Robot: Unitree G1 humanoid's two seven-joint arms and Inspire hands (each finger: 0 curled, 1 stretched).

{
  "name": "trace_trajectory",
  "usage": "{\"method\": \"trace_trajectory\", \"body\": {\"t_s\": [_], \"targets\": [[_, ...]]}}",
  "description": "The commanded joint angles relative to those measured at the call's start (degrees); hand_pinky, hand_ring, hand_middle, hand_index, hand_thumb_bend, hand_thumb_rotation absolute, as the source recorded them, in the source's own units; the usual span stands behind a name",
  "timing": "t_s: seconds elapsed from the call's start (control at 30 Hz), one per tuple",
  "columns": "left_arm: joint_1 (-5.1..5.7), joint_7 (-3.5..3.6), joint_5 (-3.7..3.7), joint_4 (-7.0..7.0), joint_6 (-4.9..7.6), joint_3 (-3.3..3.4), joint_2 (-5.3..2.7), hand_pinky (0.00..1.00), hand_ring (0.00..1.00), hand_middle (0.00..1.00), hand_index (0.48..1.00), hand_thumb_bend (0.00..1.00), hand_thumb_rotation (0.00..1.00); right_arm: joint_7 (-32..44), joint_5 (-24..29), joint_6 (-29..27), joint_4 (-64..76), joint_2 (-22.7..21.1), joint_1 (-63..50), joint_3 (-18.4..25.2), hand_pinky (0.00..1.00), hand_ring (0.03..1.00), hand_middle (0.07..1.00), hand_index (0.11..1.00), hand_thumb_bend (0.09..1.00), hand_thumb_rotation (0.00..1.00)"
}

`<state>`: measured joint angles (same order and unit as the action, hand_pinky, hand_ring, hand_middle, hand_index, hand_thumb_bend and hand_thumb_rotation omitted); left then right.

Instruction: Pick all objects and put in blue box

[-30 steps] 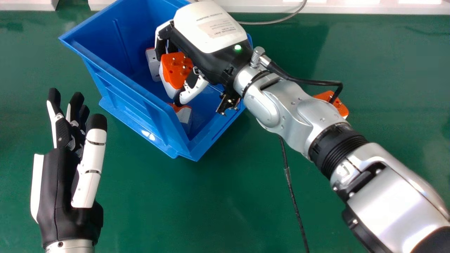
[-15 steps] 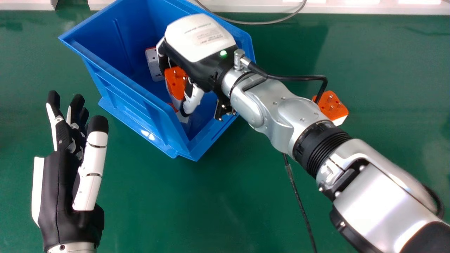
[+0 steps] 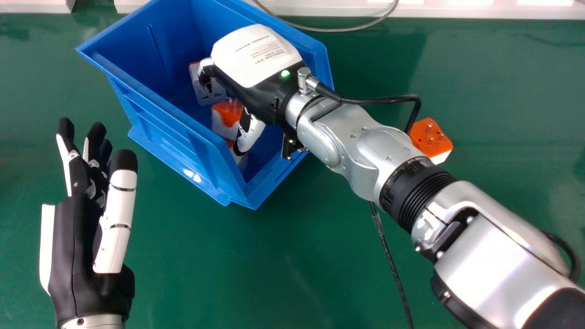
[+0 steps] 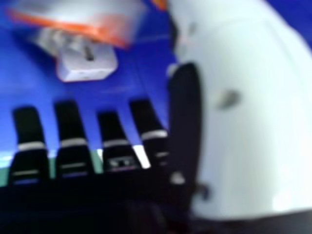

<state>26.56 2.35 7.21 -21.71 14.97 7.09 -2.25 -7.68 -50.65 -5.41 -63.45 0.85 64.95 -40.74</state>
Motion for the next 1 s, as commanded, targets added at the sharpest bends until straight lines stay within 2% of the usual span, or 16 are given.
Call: {"method": "trace_trajectory", "body": {"t_s": [0.0, 0.1, 0.17, 0.23, 0.27, 0.37, 0.43, 0.47, 0.5, 0.57, 0.67, 0.8, 0.87, 0.97], "targets": [[-0.34, -0.09, -0.42, -0.66, 1.4, 0.11, 0.25, 1.0, 1.0, 0.99, 0.997, 0.53, 0.69, -1.5, -1.2, 0.6, 0.7, -0.5, 1.3, -0.7, 0.84, 0.975, 0.995, 0.971, 0.676, 0.3], [-0.69, -0.15, -0.51, -0.27, 1.5, 0.16, 0.25, 1.0, 1.0, 0.99, 0.995, 0.51, 0.69, -2.0, -1.5, 0.8, 0.9, -1.0, 1.2, -0.9, 0.86, 0.993, 1.0, 0.997, 0.646, 0.35], [-0.81, -0.11, -0.47, -0.21, 1.42, 0.14, 0.26, 1.0, 1.0, 0.99, 0.996, 0.53, 0.68, -2.3, -1.4, 0.9, 1.2, -1.3, 1.0, -0.8, 0.86, 0.988, 1.0, 0.997, 0.615, 0.36], [-1.08, 0.11, -0.17, 0.1, 1.64, 0.22, 0.33, 1.0, 1.0, 0.99, 0.996, 0.54, 0.68, -1.9, -1.2, 0.8, 1.8, -1.9, 0.7, -0.6, 0.86, 0.984, 1.0, 0.992, 0.548, 0.35], [-1.19, 0.15, -0.22, 0.21, 1.69, 0.28, 0.43, 1.0, 1.0, 0.99, 0.994, 0.53, 0.68, -1.7, -1.1, 0.8, 2.3, -2.2, 0.4, -0.5, 0.87, 0.989, 1.0, 0.993, 0.496, 0.36], [-1.63, 0.11, -0.45, 0.49, 1.81, 0.48, 0.72, 1.0, 1.0, 0.99, 0.997, 0.51, 0.71, -1.9, -1.0, 0.5, 4.5, -3.6, -0.7, -0.2, 0.88, 0.987, 1.0, 0.989, 0.423, 0.37], [-1.98, 0.35, -0.05, 0.75, 1.95, 0.57, 0.97, 1.0, 1.0, 1.0, 0.999, 0.49, 0.71, -2.9, -0.9, -0.1, 6.5, -4.6, -1.9, 0.1, 0.86, 0.975, 0.998, 0.979, 0.41, 0.31], [-2.19, 0.28, -0.17, 0.79, 1.94, 0.61, 1.03, 1.0, 1.0, 1.0, 1.0, 0.48, 0.71, -4.4, -0.7, -0.7, 8.0, -5.3, -3.1, 0.5, 0.86, 0.97, 0.996, 0.976, 0.408, 0.28], [-2.33, 0.21, -0.31, 0.81, 1.94, 0.64, 1.07, 1.0, 1.0, 1.0, 1.0, 0.46, 0.71, -5.3, -0.6, -1.1, 9.1, -5.8, -3.9, 0.8, 0.83, 0.953, 0.978, 0.958, 0.427, 0.21], [-2.65, 0.11, -0.3, 0.85, 1.84, 0.74, 1.08, 1.0, 1.0, 0.99, 1.0, 0.44, 0.7, -7.3, -0.8, -1.7, 12.7, -7.3, -6.2, 1.3, 0.8, 0.937, 0.962, 0.941, 0.447, 0.13], [-3.28, 0.54, 0.73, 1.11, 1.27, 1.05, 1.44, 1.0, 1.0, 0.99, 1.0, 0.45, 0.7, -10.5, -1.3, -2.4, 20.3, -10.4, -11.0, 2.4, 0.78, 0.919, 0.942, 0.916, 0.464, 0.02], [-3.78, 0.97, 1.37, 1.58, 1.05, 1.47, 1.77, 1.0, 1.0, 1.0, 1.0, 0.48, 0.69, -13.1, -1.4, -2.9, 32.6, -14.8, -19.1, 4.9, 0.79, 0.918, 0.93, 0.895, 0.508, 0.0], [-3.92, 1.3, 1.7, 1.76, 1.02, 1.73, 1.93, 1.0, 1.0, 1.0, 1.0, 0.48, 0.69, -14.1, -1.4, -3.1, 39.1, -16.9, -24.0, 6.6, 0.83, 0.934, 0.947, 0.91, 0.474, 0.0], [-4.24, 1.94, 2.29, 2.4, 1.29, 2.09, 2.39, 1.0, 1.0, 1.0, 1.0, 0.46, 0.68, -15.5, -1.4, -3.4, 48.2, -19.8, -32.0, 9.4, 0.84, 0.938, 0.956, 0.927, 0.442, 0.0]]}}
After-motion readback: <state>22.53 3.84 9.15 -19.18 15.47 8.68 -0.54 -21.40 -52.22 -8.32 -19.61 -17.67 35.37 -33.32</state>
